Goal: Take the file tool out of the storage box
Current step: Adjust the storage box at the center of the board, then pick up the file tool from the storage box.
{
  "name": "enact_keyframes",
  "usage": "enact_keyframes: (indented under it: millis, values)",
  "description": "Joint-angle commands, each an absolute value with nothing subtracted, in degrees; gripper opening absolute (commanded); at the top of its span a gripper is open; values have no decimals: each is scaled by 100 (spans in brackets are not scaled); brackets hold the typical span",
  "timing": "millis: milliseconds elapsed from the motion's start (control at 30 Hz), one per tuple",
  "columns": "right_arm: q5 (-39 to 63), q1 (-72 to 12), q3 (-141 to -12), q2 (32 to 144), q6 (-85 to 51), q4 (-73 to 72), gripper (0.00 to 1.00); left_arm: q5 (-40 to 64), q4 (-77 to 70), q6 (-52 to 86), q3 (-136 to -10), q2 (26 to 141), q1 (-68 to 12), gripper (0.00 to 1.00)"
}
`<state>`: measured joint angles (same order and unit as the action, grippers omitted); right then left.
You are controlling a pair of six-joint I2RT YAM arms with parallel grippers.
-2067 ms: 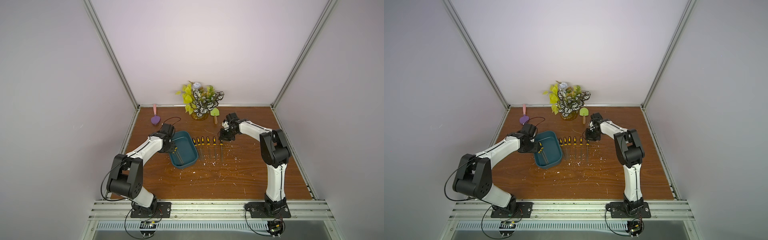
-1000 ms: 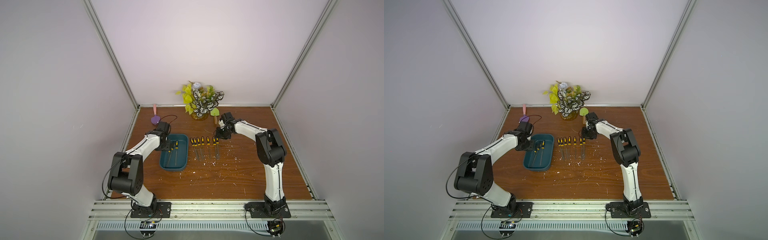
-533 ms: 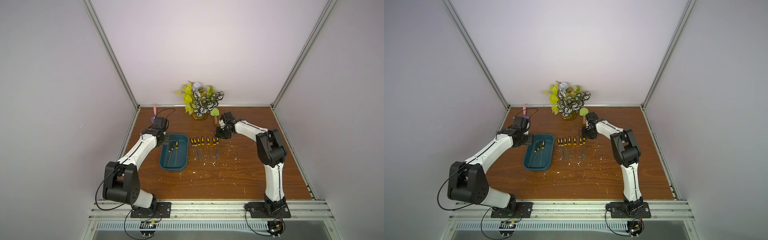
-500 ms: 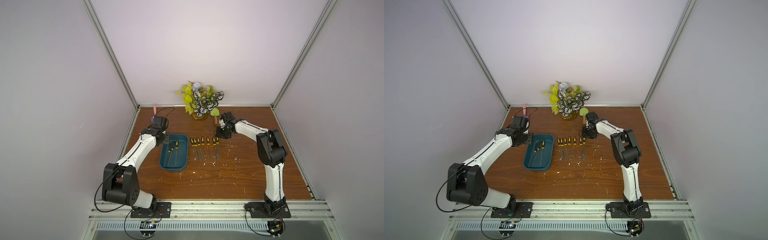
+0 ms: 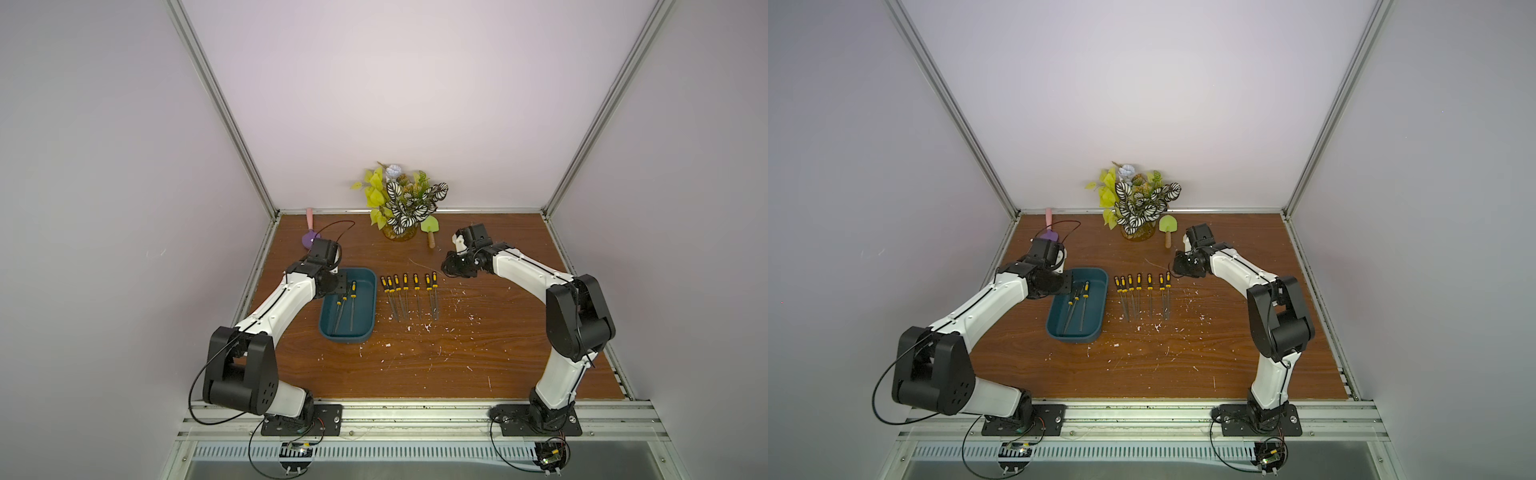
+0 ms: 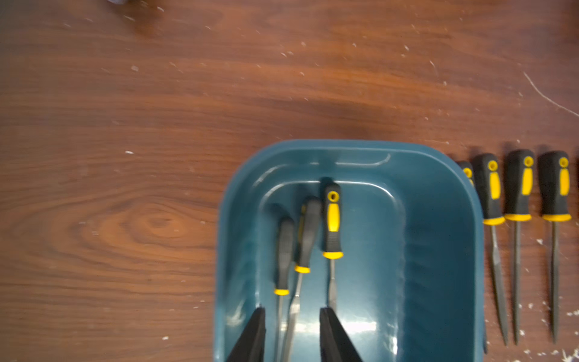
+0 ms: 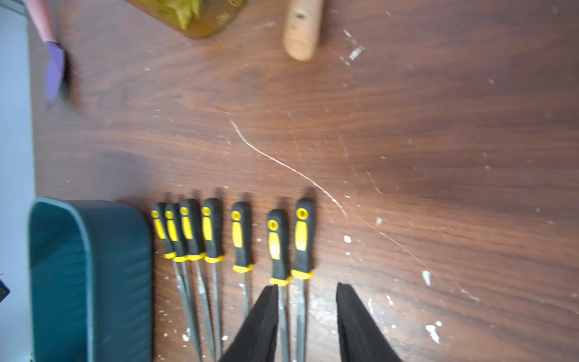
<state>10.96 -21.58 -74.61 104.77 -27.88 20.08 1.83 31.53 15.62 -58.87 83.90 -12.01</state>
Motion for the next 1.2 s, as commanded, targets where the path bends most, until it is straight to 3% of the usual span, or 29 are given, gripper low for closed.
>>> enact_keyframes:
  millis: [0,267,367,733,1033,1167]
  values:
    - [1182,-2097,-7253,10319,-2751,1834,37,342,2831,1804,-5849,8588,-1430,30]
    - [1186,-2051,-7173,10324,-2725,1800,37,420,2490,2071,-5713,8940,-1533,29]
    - [1220,-2054,-7164,10336,-2733,1775,37,352,2397,2142,-5628,9072,-1545,35]
    - [1214,-2042,-7139,10362,-2716,1787,37,404,2270,2141,-5384,9368,-1574,35]
    - [1190,-2040,-7163,10397,-2681,1815,37,338,2096,2140,-5309,9623,-1582,35]
    - [1196,-2042,-7176,10406,-2681,1826,37,300,2057,2119,-5361,9771,-1586,30]
